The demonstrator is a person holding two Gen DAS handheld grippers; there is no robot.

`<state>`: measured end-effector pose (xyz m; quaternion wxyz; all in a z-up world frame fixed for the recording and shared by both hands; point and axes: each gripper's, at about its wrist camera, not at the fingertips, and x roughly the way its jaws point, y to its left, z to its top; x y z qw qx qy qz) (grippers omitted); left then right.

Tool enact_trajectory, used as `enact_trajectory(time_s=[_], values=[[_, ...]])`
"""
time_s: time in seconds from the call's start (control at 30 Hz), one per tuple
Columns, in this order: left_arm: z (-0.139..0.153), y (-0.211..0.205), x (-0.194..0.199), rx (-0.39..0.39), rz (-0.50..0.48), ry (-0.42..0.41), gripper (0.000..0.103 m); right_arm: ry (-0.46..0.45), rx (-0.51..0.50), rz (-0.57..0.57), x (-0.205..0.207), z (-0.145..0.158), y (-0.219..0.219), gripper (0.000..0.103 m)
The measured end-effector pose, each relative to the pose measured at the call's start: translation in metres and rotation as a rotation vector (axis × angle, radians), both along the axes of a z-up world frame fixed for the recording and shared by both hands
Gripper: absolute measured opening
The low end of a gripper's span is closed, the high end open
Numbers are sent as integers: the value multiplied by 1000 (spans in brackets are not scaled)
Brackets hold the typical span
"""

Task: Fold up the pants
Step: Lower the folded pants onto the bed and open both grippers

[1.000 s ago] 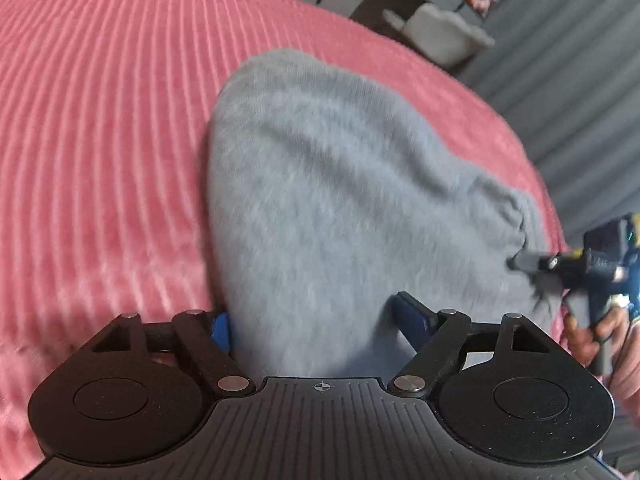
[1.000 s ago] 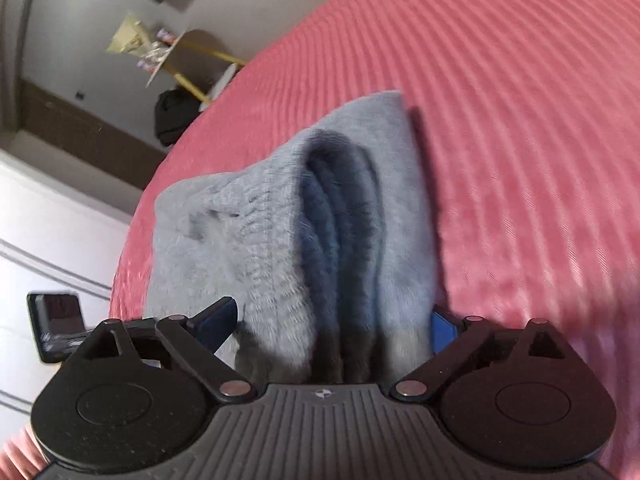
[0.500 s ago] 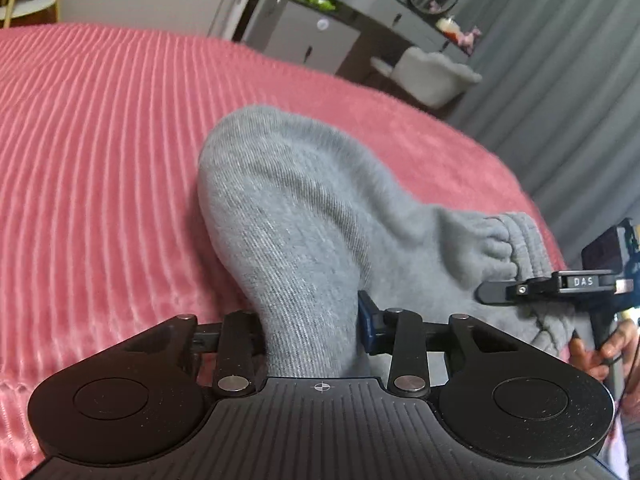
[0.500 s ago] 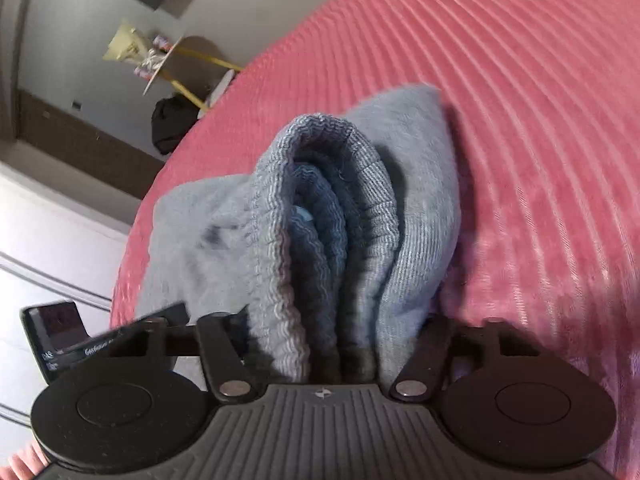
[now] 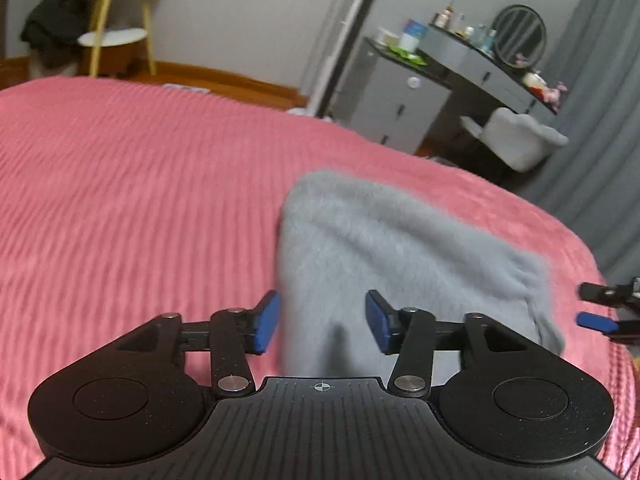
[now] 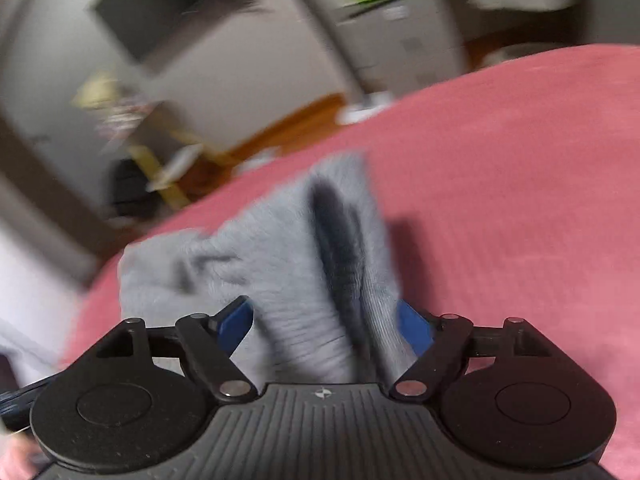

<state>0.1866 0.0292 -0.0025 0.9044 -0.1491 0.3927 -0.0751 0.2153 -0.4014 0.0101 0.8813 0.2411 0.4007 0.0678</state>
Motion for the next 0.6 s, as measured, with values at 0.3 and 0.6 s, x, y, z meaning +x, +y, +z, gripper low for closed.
enact_trajectory(time_s=[0.3, 0.6], values=[[-42, 6, -99, -155, 190, 115, 71, 43, 316, -92, -79, -55, -10, 77], [-62, -11, -110, -31, 217, 128, 77, 66, 376, -364, -50, -82, 22, 56]])
